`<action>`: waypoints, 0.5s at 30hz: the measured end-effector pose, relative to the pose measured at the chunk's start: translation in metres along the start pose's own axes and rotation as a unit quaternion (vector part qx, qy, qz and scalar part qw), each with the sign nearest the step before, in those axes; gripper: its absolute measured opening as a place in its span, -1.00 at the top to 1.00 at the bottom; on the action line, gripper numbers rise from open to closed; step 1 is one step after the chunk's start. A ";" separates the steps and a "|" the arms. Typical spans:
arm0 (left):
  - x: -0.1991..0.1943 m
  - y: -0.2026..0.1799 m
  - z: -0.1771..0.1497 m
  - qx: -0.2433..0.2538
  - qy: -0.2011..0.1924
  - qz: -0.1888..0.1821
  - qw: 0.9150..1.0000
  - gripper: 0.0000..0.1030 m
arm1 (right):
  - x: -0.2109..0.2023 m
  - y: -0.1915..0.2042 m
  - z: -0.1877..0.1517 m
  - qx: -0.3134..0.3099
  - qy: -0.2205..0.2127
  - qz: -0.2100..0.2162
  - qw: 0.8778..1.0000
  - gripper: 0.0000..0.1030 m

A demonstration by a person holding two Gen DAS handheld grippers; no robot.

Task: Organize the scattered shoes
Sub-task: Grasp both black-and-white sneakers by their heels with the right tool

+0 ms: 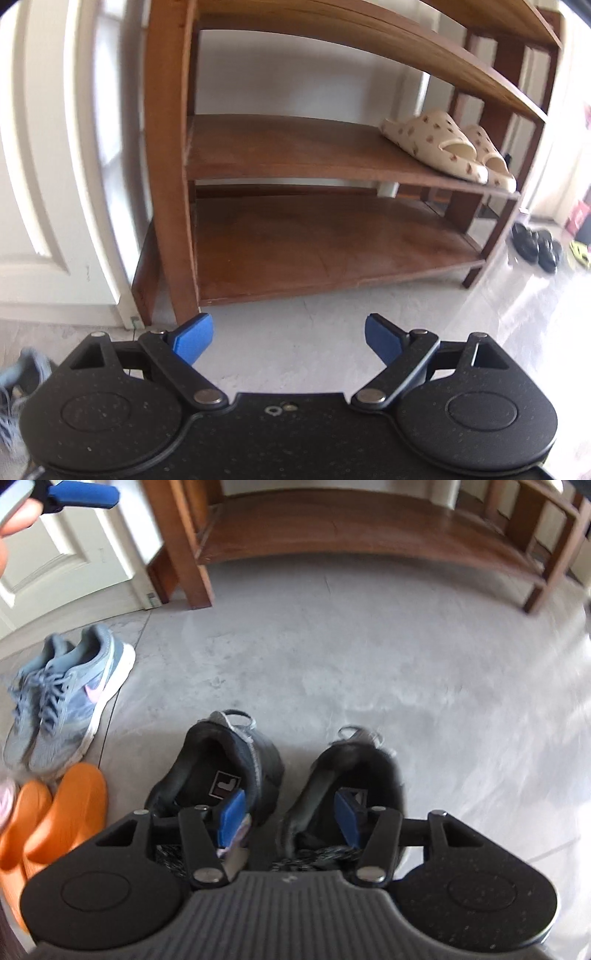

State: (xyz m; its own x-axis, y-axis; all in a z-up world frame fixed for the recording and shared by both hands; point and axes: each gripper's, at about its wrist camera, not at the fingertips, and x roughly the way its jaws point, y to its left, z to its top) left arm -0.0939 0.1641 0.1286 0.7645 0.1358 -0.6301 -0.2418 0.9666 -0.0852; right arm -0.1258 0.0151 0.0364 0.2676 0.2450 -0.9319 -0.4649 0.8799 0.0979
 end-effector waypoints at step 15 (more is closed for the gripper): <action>0.006 0.022 -0.006 0.011 -0.007 -0.016 1.000 -0.73 | 0.047 0.039 -0.005 -0.058 0.007 -0.077 0.995 0.06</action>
State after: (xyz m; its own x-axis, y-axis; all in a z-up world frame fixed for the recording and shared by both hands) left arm -0.0988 0.1846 0.1182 0.7800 0.1081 -0.6164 -0.2040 0.9751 -0.0872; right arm -0.1356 0.0588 -0.0058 0.3327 0.1046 -0.9372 -0.5143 0.8531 -0.0873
